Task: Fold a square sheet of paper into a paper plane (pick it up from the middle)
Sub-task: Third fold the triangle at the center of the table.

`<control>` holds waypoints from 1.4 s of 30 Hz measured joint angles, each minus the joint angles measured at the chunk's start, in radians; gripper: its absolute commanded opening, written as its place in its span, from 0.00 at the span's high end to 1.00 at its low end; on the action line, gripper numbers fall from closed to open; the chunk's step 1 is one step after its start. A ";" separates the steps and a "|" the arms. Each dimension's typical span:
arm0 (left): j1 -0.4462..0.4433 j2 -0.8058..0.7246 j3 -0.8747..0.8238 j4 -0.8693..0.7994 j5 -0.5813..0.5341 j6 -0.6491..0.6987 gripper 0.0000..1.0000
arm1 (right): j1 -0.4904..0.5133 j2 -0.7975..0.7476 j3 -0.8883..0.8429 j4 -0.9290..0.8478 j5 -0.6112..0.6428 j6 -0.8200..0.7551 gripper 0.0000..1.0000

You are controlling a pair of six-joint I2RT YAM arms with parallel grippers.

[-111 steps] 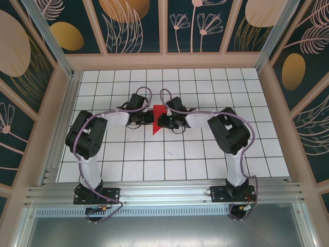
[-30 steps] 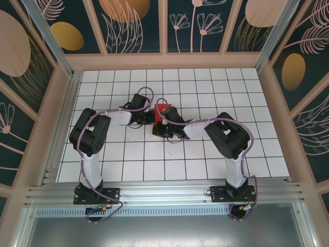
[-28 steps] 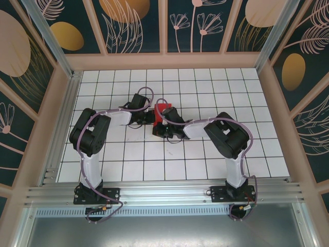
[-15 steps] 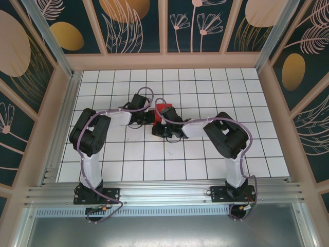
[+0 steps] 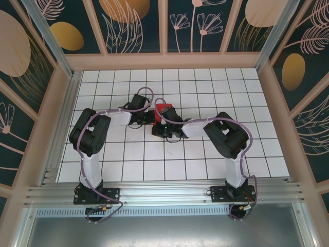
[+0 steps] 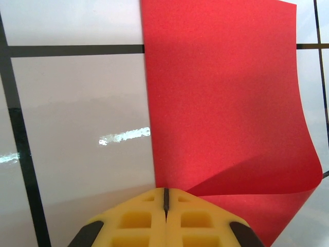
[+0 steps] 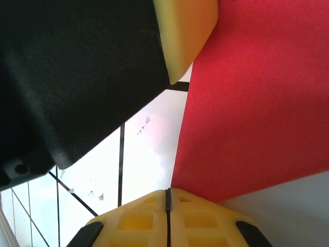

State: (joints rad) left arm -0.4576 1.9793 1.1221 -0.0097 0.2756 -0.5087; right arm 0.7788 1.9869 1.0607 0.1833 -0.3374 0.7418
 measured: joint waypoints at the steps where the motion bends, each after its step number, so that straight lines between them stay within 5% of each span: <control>1: 0.000 0.000 0.000 0.000 0.000 0.000 1.00 | 0.000 -0.001 0.000 -0.002 0.002 -0.003 0.91; 12: 0.000 -0.002 -0.004 0.006 0.000 -0.001 1.00 | -0.103 -0.178 -0.060 0.002 0.048 -0.006 0.91; 42: 0.000 -0.006 -0.004 0.004 -0.003 -0.008 1.00 | -0.122 0.006 0.060 -0.116 0.027 0.027 0.93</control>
State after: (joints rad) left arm -0.4580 1.9736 1.1179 -0.0055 0.2722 -0.5171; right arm 0.6563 1.9926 1.1202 0.0673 -0.3107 0.7692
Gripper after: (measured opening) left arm 0.064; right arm 0.073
